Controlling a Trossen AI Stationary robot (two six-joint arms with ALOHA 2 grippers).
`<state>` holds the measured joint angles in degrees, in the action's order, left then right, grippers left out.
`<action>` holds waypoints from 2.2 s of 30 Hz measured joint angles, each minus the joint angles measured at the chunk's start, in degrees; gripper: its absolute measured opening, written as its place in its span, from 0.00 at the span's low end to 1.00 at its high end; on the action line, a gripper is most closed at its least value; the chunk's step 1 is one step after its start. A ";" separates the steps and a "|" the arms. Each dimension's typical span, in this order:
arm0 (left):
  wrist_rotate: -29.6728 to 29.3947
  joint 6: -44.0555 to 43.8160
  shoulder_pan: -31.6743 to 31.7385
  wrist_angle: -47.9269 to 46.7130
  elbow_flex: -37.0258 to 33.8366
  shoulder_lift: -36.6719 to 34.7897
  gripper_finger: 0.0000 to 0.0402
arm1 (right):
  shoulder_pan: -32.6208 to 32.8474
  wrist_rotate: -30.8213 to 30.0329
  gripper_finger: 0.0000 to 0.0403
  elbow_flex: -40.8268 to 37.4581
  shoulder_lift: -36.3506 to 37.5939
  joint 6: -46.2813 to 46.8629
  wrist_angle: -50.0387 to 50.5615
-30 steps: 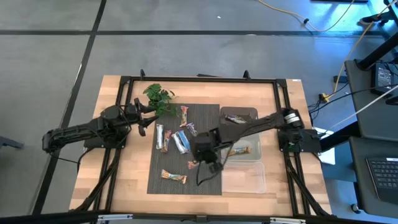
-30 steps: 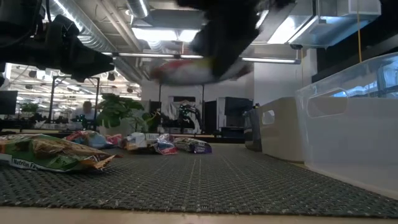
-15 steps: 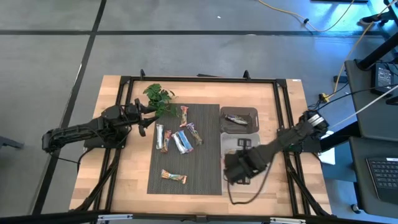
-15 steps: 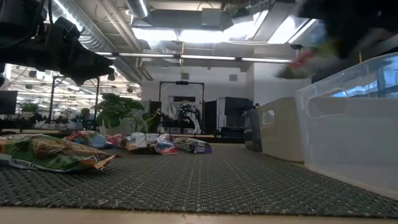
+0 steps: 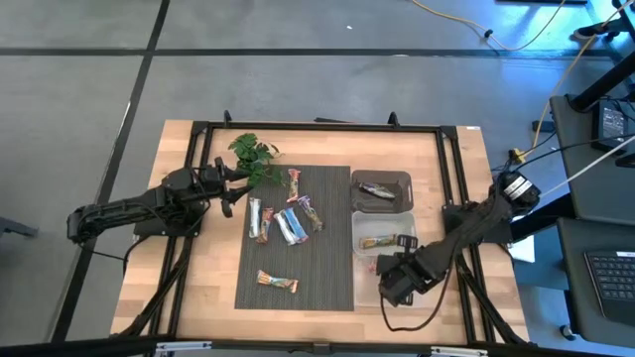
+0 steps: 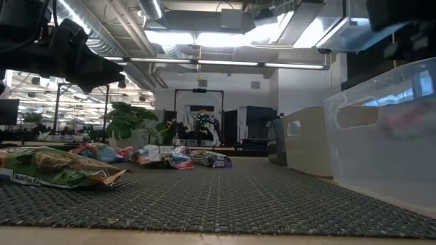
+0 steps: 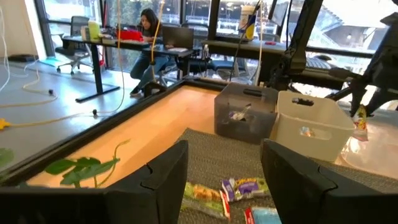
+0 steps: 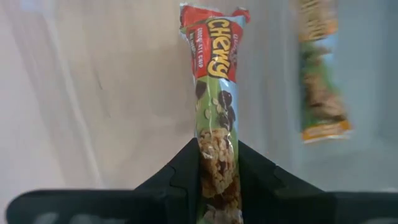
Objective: Pick and place Granola Bars by type
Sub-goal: Put the red granola bar into the transparent bin, then put the purple granola bar into the black bin
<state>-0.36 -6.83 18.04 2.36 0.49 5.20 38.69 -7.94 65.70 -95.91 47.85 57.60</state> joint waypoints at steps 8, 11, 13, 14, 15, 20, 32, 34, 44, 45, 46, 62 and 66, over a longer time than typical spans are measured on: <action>0.11 0.04 0.00 0.43 0.00 -0.01 0.48 | 0.42 0.23 0.21 -4.70 -0.14 5.82 -3.72; 0.11 0.04 0.00 0.43 0.00 0.01 0.48 | 0.42 0.61 0.21 -5.73 -0.14 8.65 -5.93; 0.13 0.02 0.00 0.43 0.00 0.01 0.48 | 0.45 1.78 0.21 -6.04 -0.14 8.63 -6.49; 0.13 -0.07 0.00 0.43 0.00 0.01 0.48 | 0.52 2.25 0.21 -6.07 -0.14 8.45 -6.56; 0.16 -0.07 0.00 0.43 0.00 0.01 0.48 | 0.56 2.31 0.21 -6.07 -0.14 8.01 -6.95; 0.40 -0.07 0.00 0.99 0.00 0.01 0.48 | 0.58 2.12 0.26 -6.07 -0.14 6.18 -9.65; 0.57 -0.11 0.00 3.97 0.00 0.01 0.48 | 0.56 0.77 0.43 -4.05 2.18 5.63 -7.67; 2.21 -0.11 0.00 3.99 0.00 0.01 0.48 | 0.56 -0.10 0.43 -3.33 3.78 5.60 -6.42; 6.06 -0.06 0.00 4.34 0.00 0.01 0.48 | -0.43 -19.73 0.42 -2.74 11.88 -17.30 -10.27; 5.93 -0.04 0.00 4.34 0.00 0.01 0.48 | -0.77 -20.74 0.42 -2.74 12.18 -20.82 -11.64; 5.93 -0.02 0.00 4.34 0.00 0.00 0.48 | -1.19 -21.35 0.42 -2.74 12.36 -23.96 -12.91; 4.88 1.59 0.00 3.90 0.00 -0.01 0.50 | -20.10 -13.65 0.57 -2.74 11.84 -39.55 -31.13; 4.42 1.59 0.00 3.92 0.00 -0.01 0.55 | -25.10 -13.17 0.69 -2.72 10.37 -42.50 -39.94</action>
<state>4.05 -5.23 18.04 6.28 0.49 5.19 13.59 -21.12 62.98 -85.53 5.35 17.66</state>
